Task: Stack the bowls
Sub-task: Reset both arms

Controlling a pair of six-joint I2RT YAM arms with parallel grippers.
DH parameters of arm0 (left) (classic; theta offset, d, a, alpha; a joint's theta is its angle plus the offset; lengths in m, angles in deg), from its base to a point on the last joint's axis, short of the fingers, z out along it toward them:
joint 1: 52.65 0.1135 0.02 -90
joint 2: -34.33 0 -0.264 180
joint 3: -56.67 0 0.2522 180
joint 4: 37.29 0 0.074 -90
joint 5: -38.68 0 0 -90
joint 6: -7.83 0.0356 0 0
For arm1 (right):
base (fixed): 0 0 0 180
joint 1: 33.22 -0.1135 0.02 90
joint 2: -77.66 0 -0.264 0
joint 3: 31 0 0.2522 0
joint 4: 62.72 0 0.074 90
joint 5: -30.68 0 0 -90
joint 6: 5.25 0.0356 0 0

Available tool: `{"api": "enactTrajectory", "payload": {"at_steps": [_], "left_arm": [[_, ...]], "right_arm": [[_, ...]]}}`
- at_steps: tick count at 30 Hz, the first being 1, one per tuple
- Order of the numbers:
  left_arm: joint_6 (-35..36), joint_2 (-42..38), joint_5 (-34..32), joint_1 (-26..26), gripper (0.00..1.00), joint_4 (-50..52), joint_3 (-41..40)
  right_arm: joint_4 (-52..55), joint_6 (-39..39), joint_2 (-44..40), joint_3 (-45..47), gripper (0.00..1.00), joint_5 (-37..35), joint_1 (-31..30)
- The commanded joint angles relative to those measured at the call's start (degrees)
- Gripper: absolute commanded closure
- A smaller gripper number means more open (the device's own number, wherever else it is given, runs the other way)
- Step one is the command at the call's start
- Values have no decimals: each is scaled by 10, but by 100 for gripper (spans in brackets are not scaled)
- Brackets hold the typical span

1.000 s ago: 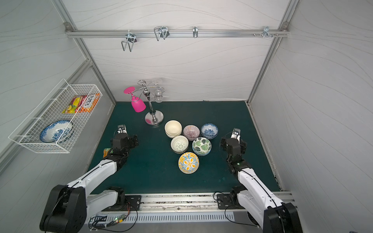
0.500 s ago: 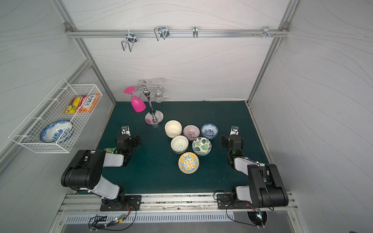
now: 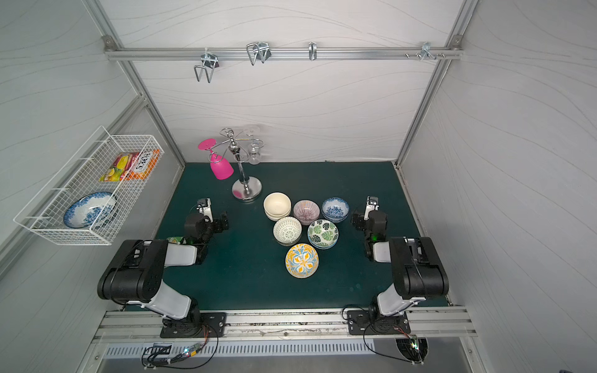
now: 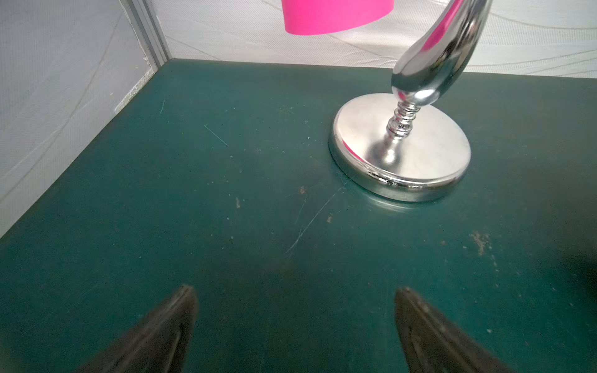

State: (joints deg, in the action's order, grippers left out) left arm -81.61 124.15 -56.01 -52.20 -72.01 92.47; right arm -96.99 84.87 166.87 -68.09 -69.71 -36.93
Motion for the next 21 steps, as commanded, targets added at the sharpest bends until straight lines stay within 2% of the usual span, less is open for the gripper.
{"api": "enactTrajectory", "payload": {"at_steps": [1,21], "left_arm": [[9,-8,3,-4,0,-15,12],[8,-8,16,2,0,-6,17]], "right_arm": [[19,5,-3,-9,1,14,6],[28,7,-2,-15,1,29,13]]}}
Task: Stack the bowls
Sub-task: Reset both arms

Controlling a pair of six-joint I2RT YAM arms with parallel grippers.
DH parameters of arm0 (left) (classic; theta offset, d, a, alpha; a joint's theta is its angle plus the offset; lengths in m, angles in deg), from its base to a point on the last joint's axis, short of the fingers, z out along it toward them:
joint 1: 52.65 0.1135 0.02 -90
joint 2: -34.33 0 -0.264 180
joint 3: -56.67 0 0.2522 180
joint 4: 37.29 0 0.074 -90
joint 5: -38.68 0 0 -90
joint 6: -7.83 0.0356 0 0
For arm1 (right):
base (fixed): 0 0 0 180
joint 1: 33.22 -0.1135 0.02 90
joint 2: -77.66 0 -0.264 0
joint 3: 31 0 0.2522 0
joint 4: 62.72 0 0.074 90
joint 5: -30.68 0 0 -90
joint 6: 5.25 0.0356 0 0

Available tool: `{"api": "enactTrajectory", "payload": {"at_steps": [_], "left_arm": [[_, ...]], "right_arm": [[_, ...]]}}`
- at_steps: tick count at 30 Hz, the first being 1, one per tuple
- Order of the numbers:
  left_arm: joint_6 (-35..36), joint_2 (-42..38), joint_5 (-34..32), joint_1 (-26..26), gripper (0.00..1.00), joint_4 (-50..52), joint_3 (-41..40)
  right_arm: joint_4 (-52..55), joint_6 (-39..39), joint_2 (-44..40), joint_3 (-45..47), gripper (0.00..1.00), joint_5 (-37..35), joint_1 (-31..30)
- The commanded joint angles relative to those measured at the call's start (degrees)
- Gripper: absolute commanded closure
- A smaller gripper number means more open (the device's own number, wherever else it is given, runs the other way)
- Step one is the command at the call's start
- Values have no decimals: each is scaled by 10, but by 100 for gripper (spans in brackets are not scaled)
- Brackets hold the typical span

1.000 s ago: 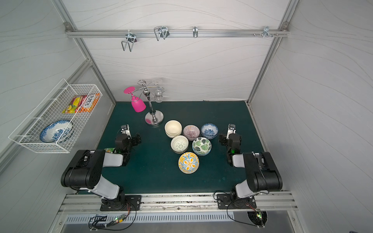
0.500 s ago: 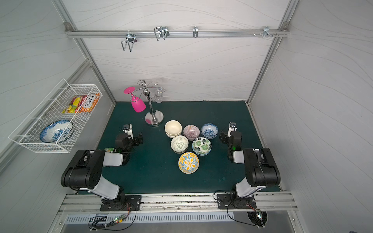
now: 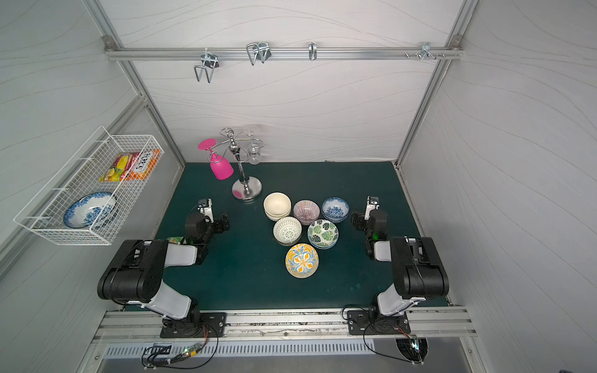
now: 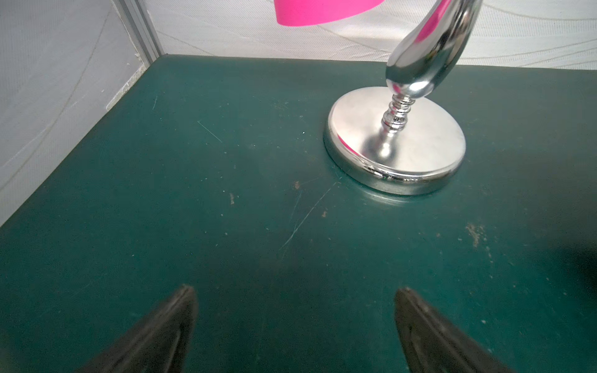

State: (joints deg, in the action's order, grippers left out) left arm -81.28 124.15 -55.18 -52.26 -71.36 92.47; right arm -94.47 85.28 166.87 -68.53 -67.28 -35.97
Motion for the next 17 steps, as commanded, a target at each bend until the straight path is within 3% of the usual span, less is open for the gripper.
{"api": "enactTrajectory", "payload": {"at_steps": [1,17], "left_arm": [[4,-8,8,2,0,-12,17],[3,-8,9,3,0,-13,17]], "right_arm": [[3,3,-3,-10,1,5,3],[3,4,-3,-10,1,7,4]]}}
